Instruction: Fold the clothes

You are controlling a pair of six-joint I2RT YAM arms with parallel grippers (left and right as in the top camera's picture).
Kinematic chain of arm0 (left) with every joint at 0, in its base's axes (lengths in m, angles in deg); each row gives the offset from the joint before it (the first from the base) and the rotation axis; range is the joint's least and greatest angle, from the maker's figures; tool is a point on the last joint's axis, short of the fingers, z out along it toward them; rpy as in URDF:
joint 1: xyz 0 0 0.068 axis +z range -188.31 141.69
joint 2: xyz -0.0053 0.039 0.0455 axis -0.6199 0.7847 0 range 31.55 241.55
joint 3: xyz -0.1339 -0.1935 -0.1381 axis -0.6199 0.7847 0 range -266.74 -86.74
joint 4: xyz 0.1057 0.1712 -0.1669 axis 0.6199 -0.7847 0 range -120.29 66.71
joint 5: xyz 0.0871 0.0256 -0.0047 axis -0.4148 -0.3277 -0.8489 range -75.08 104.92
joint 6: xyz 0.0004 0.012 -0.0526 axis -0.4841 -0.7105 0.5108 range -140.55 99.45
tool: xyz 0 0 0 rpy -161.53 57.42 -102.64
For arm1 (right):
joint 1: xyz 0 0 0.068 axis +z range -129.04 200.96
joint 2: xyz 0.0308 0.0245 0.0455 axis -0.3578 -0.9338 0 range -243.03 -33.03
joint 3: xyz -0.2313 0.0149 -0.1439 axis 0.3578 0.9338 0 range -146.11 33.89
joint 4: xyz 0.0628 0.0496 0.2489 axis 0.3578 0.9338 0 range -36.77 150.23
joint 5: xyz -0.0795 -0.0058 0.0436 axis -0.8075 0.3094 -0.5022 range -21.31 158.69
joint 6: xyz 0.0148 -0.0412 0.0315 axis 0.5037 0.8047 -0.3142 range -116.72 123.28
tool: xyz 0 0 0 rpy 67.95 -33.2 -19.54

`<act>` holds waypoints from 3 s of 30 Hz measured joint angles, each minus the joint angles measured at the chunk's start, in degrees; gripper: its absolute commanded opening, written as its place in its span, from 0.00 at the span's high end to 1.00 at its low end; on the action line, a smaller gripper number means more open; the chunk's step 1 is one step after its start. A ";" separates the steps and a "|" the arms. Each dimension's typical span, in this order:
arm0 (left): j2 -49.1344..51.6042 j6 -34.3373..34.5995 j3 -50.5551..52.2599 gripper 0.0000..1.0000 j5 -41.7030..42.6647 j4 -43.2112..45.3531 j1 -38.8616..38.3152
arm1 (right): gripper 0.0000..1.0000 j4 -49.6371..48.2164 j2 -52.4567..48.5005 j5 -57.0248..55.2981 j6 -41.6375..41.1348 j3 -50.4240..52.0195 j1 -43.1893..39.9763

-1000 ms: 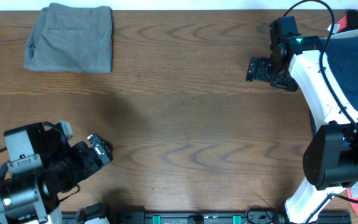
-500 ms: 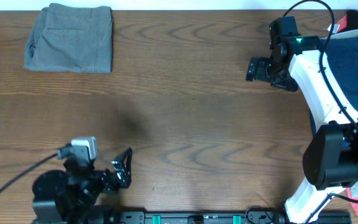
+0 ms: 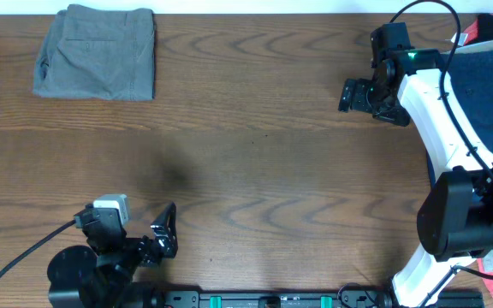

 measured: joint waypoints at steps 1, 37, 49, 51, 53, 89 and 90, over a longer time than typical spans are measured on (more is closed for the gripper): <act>-0.68 0.02 0.66 0.02 -0.37 1.42 0.00 | 0.01 0.00 0.00 0.00 0.00 0.00 0.00; -12.07 -0.02 39.85 0.02 -5.97 52.06 -2.25 | 0.01 0.00 0.00 0.00 0.00 0.00 0.00; -12.09 -0.02 39.50 0.02 -10.32 48.41 -2.25 | 0.01 0.00 0.00 -0.02 0.00 0.00 0.00; -12.09 -0.04 39.50 0.02 -10.34 48.39 -2.25 | 0.01 0.00 0.00 0.00 0.00 0.00 0.00; -12.09 -0.04 39.45 0.02 -10.51 48.37 -2.25 | 0.01 0.00 0.00 0.00 0.00 0.00 0.00; -12.09 -0.02 39.39 0.02 -10.95 48.19 -2.25 | 0.01 0.00 0.00 -0.02 0.00 0.00 0.33; -12.09 -0.02 39.39 0.02 -10.95 48.19 -2.25 | 0.01 0.00 0.00 -0.04 0.00 0.00 0.61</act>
